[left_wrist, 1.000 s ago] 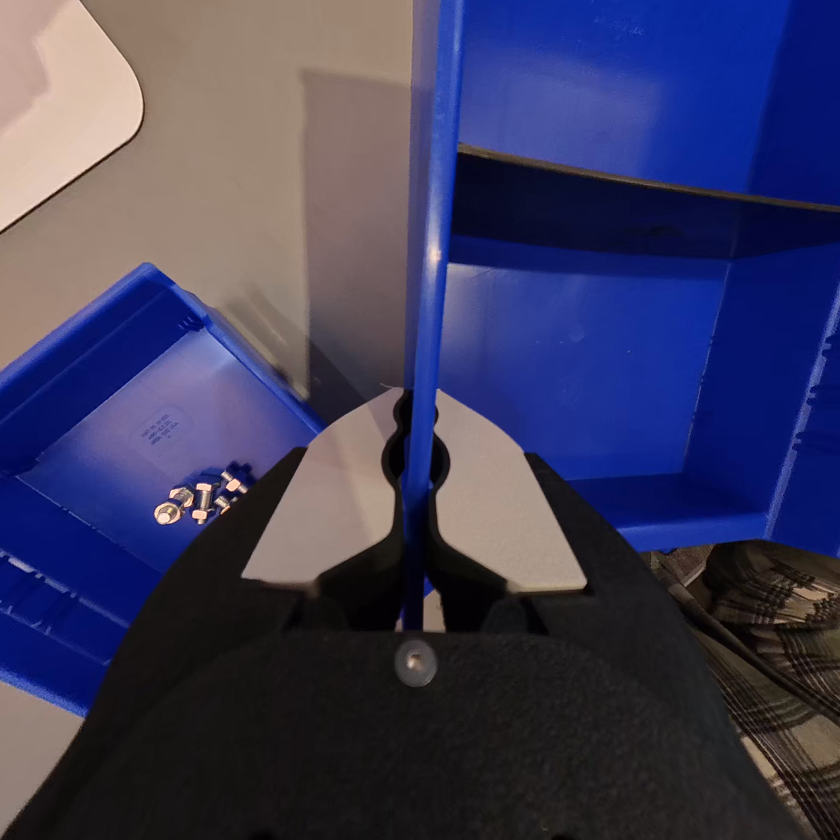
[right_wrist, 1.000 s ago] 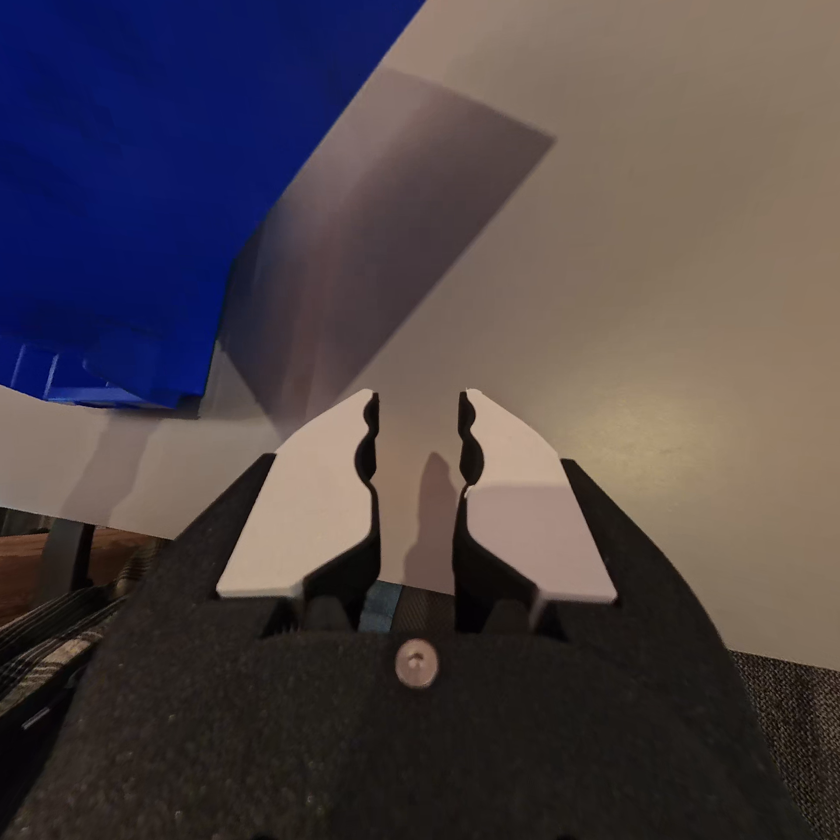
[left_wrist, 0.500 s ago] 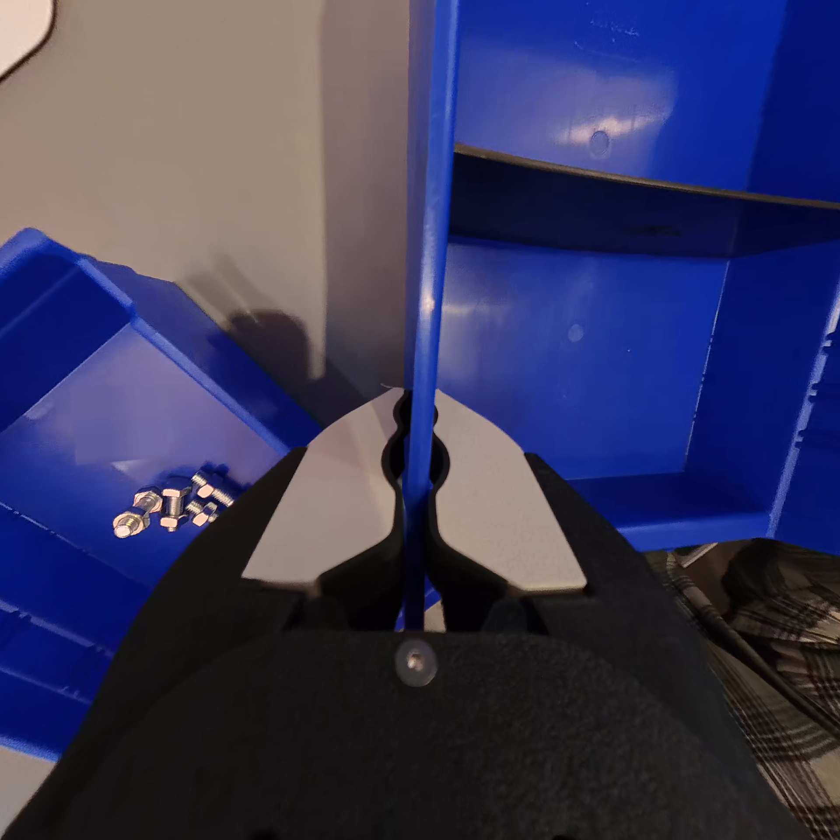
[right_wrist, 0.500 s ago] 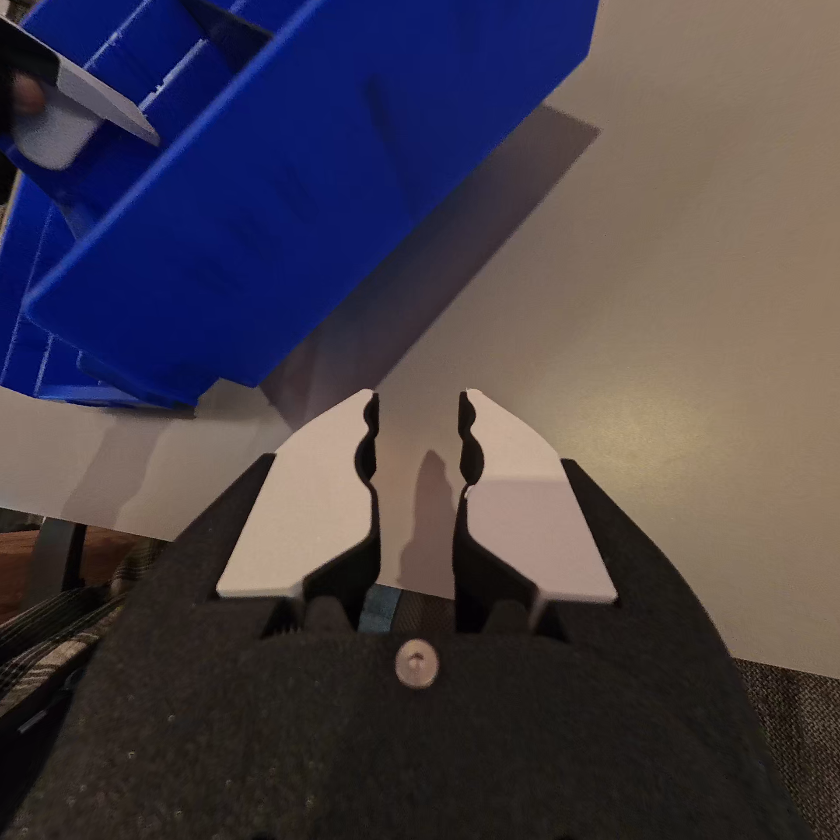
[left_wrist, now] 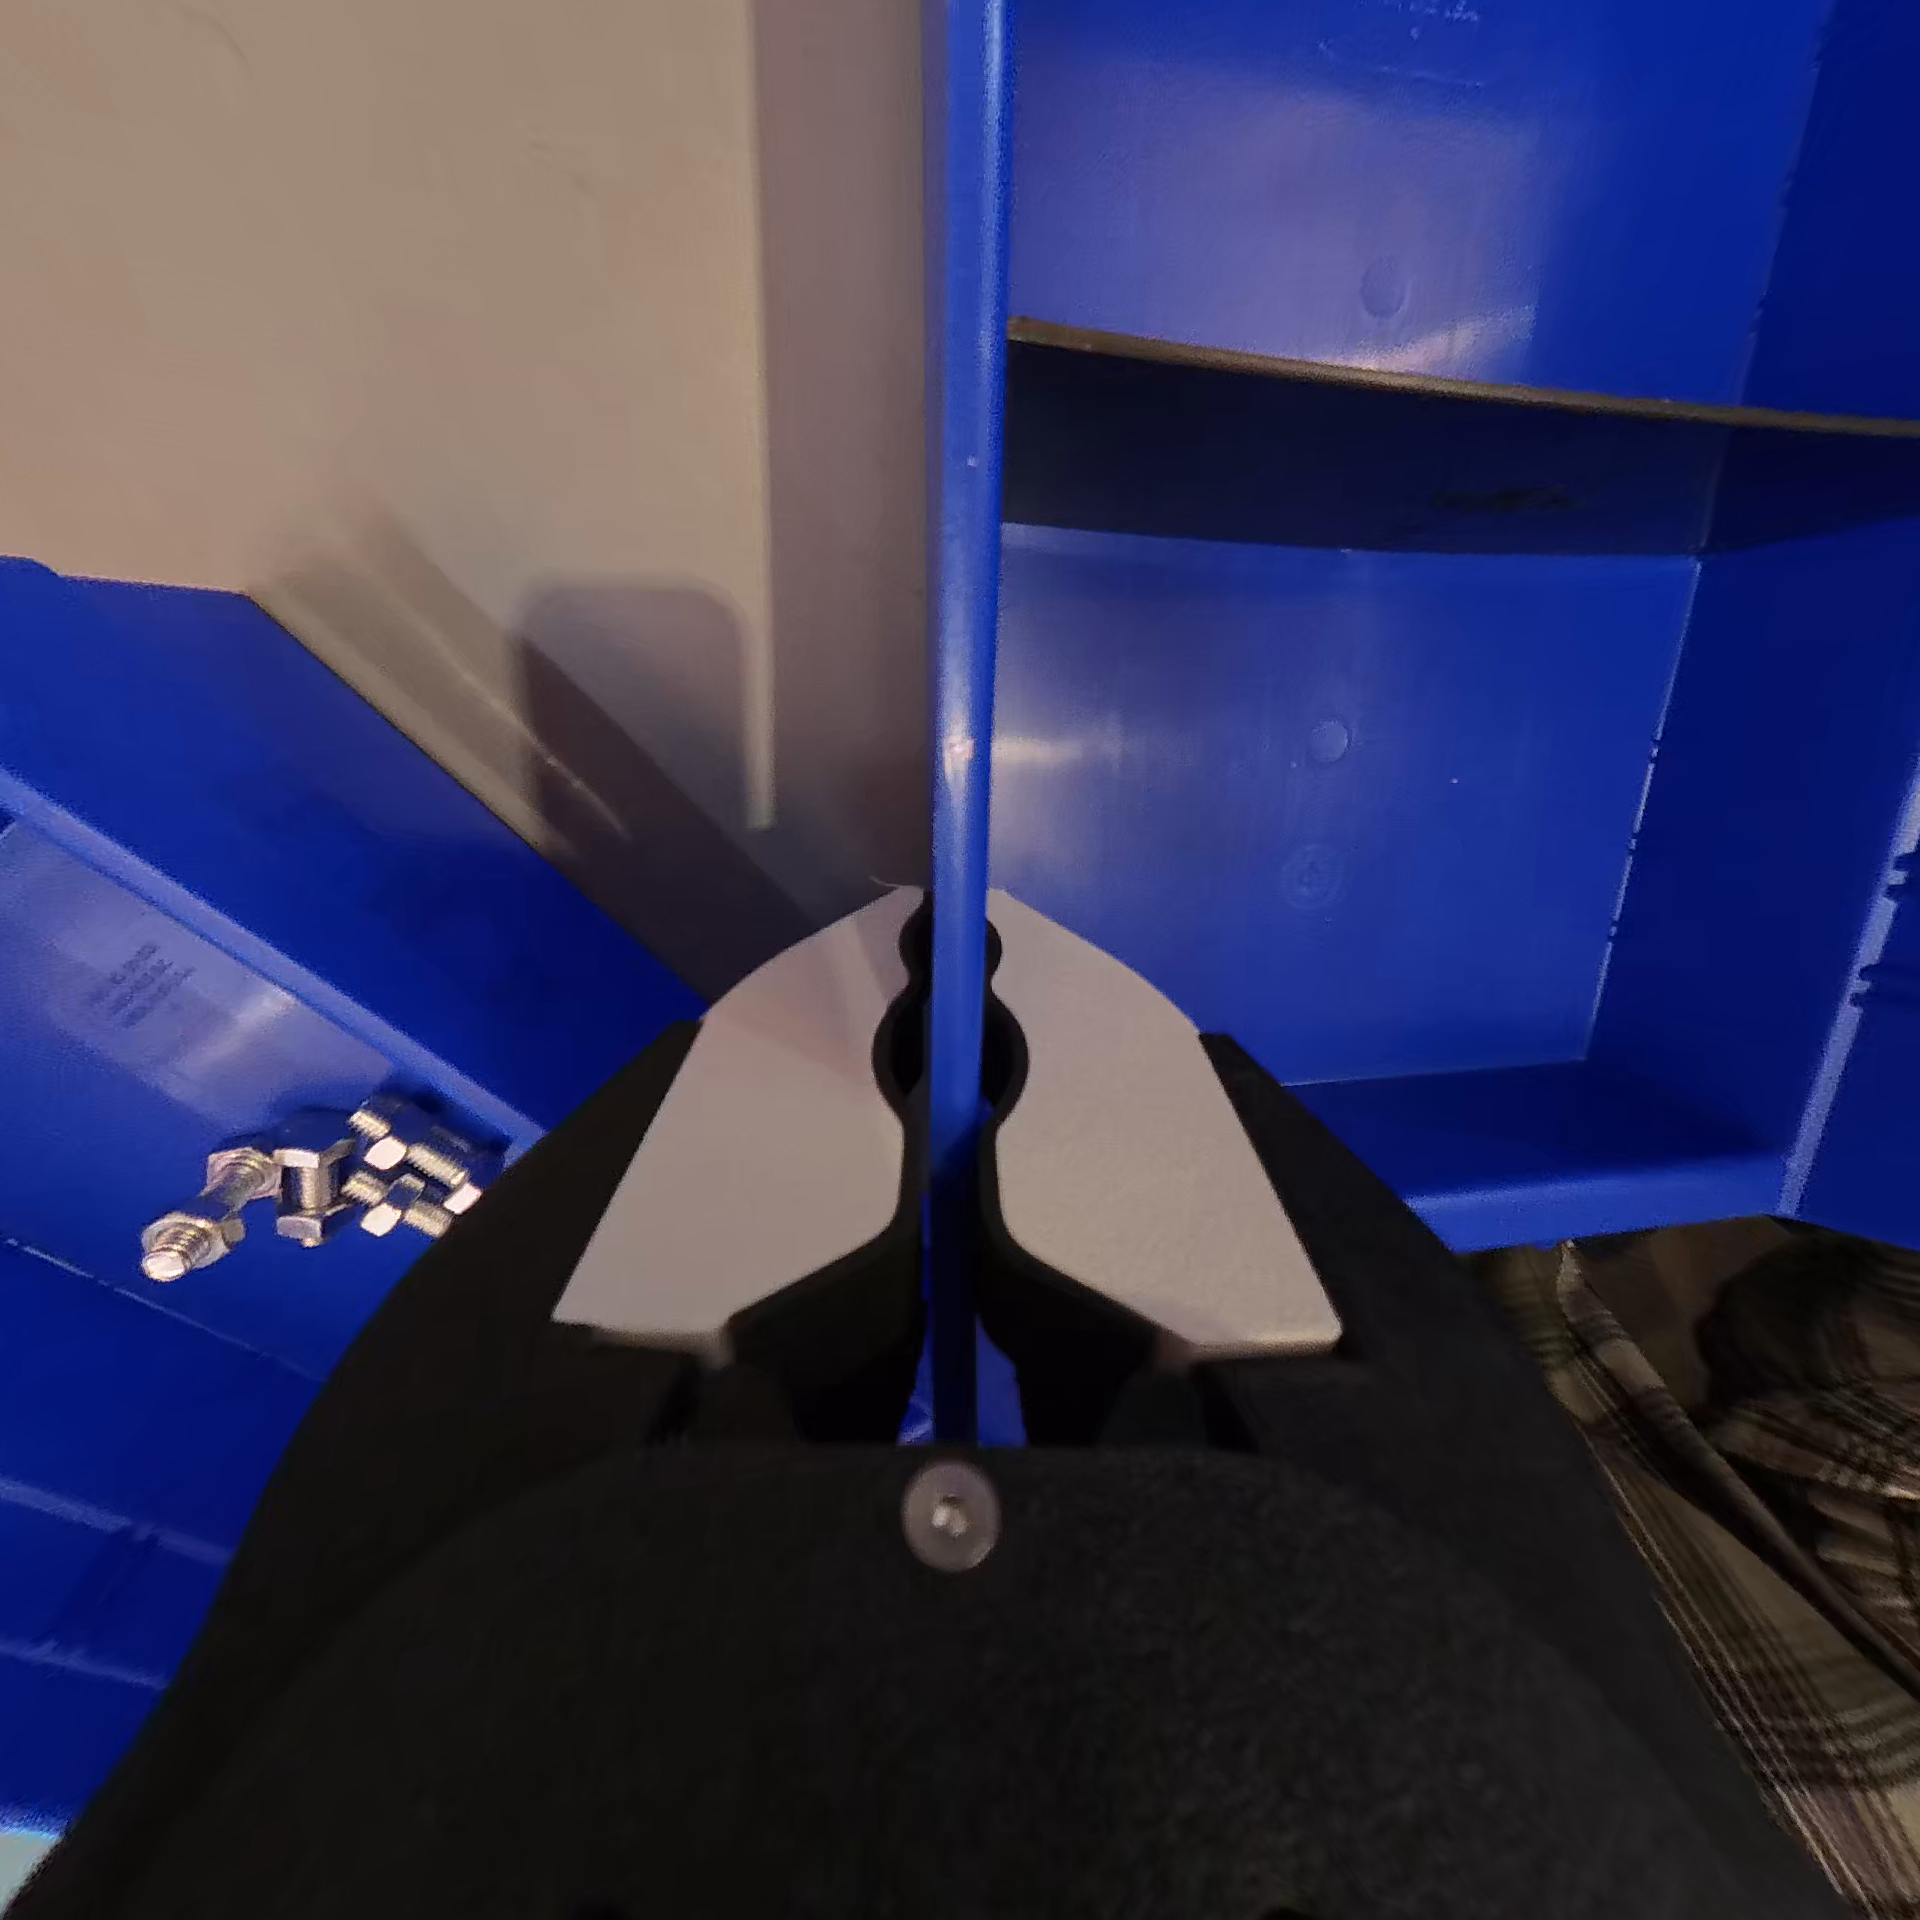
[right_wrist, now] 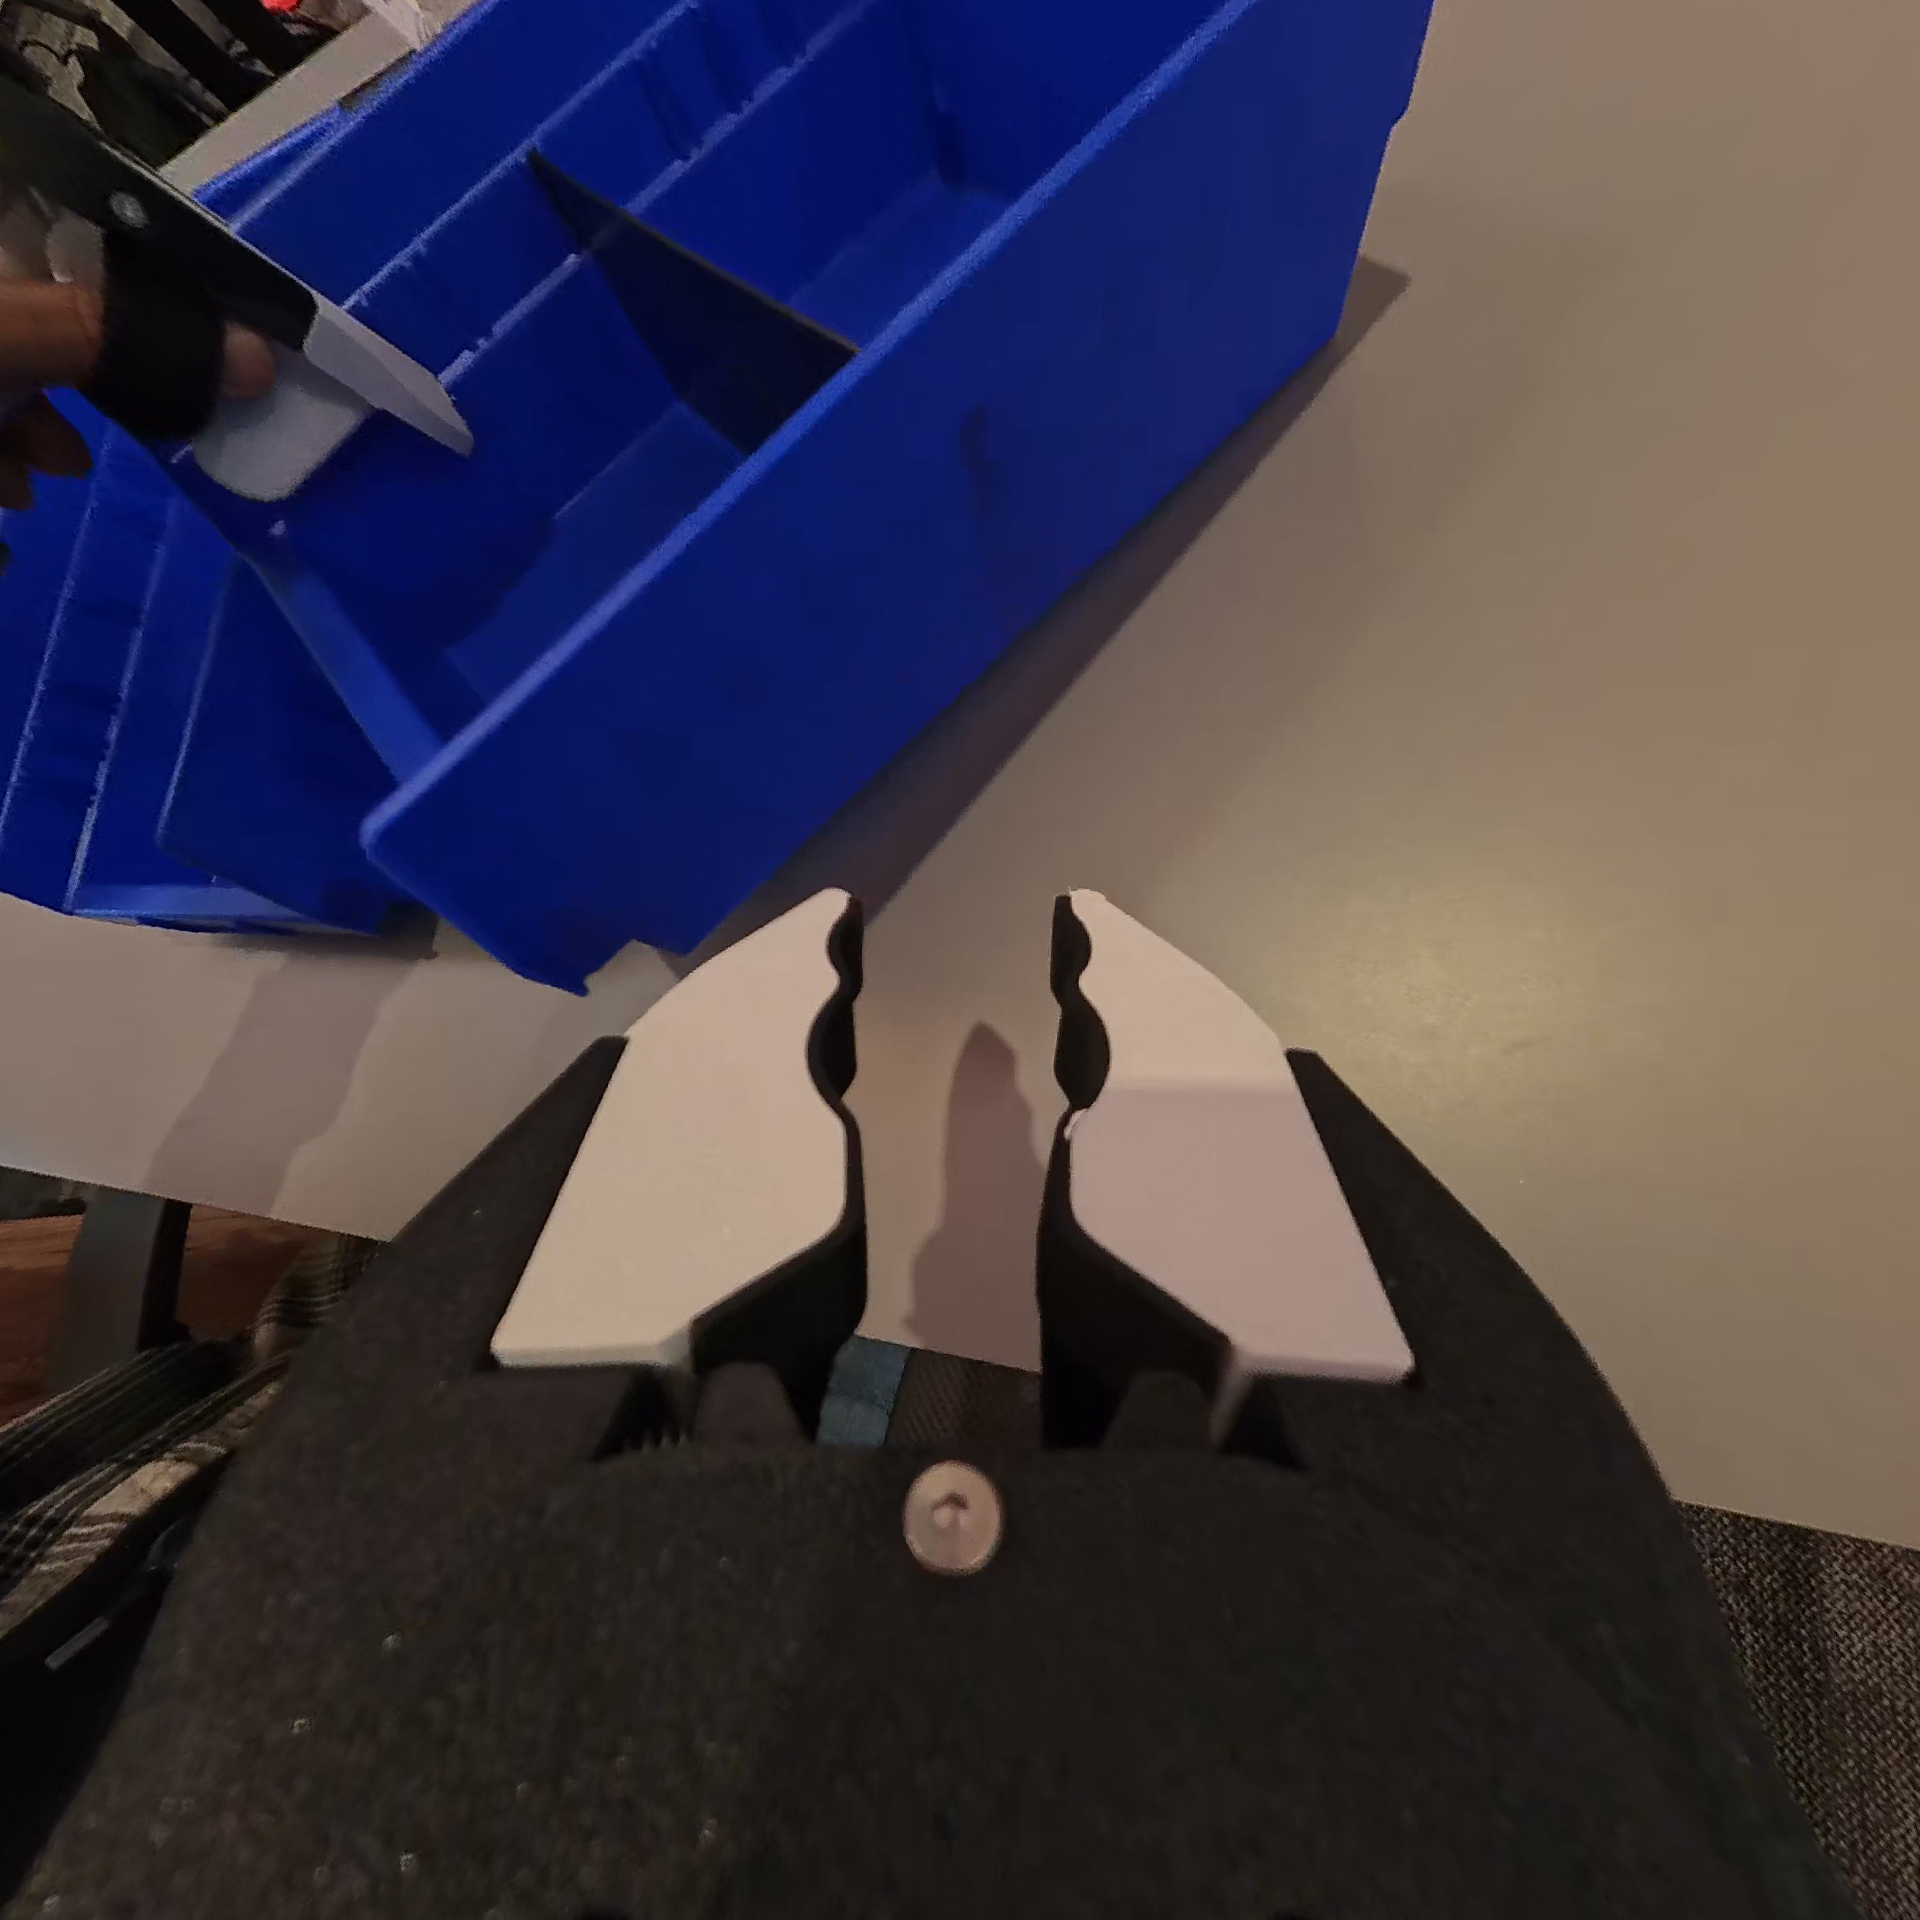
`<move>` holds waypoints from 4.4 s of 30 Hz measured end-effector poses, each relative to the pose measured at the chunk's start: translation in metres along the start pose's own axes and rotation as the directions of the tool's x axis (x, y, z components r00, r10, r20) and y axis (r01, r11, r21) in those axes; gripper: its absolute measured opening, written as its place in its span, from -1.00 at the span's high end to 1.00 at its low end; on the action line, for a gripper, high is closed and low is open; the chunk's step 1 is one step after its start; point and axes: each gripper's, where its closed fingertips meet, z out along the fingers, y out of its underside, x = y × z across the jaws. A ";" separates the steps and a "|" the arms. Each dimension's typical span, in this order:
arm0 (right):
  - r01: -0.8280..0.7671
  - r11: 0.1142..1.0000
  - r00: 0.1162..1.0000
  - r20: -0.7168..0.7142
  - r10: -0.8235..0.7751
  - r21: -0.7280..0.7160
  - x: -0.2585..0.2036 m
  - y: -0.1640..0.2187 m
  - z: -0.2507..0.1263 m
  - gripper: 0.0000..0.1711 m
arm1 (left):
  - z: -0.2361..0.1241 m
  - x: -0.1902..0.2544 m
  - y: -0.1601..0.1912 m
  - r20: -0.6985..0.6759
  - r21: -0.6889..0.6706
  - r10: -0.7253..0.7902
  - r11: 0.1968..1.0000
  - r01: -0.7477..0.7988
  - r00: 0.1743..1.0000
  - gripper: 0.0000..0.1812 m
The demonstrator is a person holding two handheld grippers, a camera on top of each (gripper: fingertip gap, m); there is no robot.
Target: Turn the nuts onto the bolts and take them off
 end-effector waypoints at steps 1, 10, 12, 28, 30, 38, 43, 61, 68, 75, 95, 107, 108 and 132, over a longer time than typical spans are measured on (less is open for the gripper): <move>0.003 1.000 1.000 0.000 -0.003 0.003 -0.001 -0.001 0.000 0.59 | 0.001 0.000 0.001 0.001 0.001 0.001 1.000 -0.001 1.000 0.94; 0.037 0.999 0.999 -0.010 -0.037 0.001 -0.016 -0.007 0.000 0.55 | -0.009 0.009 0.003 -0.188 0.064 -0.018 0.997 0.031 0.982 0.81; 0.047 0.999 0.999 -0.012 -0.047 0.004 -0.020 -0.009 -0.001 0.54 | -0.028 0.011 0.000 -0.234 0.118 0.001 0.993 0.028 0.972 0.73; 0.080 0.997 0.997 -0.009 -0.080 -0.001 -0.037 -0.013 0.014 0.42 | -0.115 -0.189 0.129 -0.061 0.370 -0.245 0.895 0.250 0.968 -0.08; 0.087 0.996 0.996 -0.012 -0.087 -0.010 -0.040 -0.013 0.017 0.42 | -0.094 -0.197 0.143 -0.049 0.327 -0.268 0.906 0.269 0.962 -0.11; 0.111 0.994 0.994 -0.013 -0.111 -0.018 -0.052 -0.017 0.019 0.43 | -0.042 -0.209 0.174 0.062 0.142 -0.313 0.943 0.302 0.948 0.04; 0.106 0.994 0.994 -0.016 -0.107 -0.026 -0.051 -0.018 0.021 0.43 | -0.019 -0.193 0.193 -0.069 -0.038 -0.342 0.940 0.340 0.937 0.89; 0.039 0.976 0.962 -0.255 -0.094 -0.213 -0.022 -0.020 0.060 0.20 | -0.055 -0.317 0.306 -0.015 0.030 -0.622 0.782 0.623 0.783 0.95; -0.006 0.915 0.972 -0.216 -0.089 -0.403 -0.033 -0.002 0.068 0.44 | -0.070 -0.361 0.363 -0.015 0.052 -0.709 0.703 0.709 0.705 0.95; -0.098 0.872 0.953 -0.297 -0.057 -0.479 0.005 -0.007 0.061 0.94 | -0.077 -0.382 0.397 -0.023 0.060 -0.738 0.672 0.738 0.674 0.95; -0.106 0.810 0.960 -0.273 -0.069 -0.577 0.117 -0.066 0.051 0.93 | -0.088 -0.405 0.442 -0.017 0.067 -0.739 0.672 0.738 0.674 0.95; -0.149 0.802 0.957 -0.289 -0.031 -0.578 0.195 -0.095 0.035 0.93 | -0.090 -0.413 0.452 -0.019 0.078 -0.751 0.657 0.750 0.660 0.95; -0.135 0.802 0.960 -0.279 -0.041 -0.582 0.199 -0.097 0.035 0.93 | -0.091 -0.414 0.452 -0.016 0.078 -0.751 0.657 0.750 0.660 0.95; 0.046 0.958 0.950 -0.283 -0.129 -0.282 0.184 -0.151 -0.013 0.84 | -0.094 -0.427 0.454 -0.001 0.093 -0.744 0.666 0.741 0.669 0.95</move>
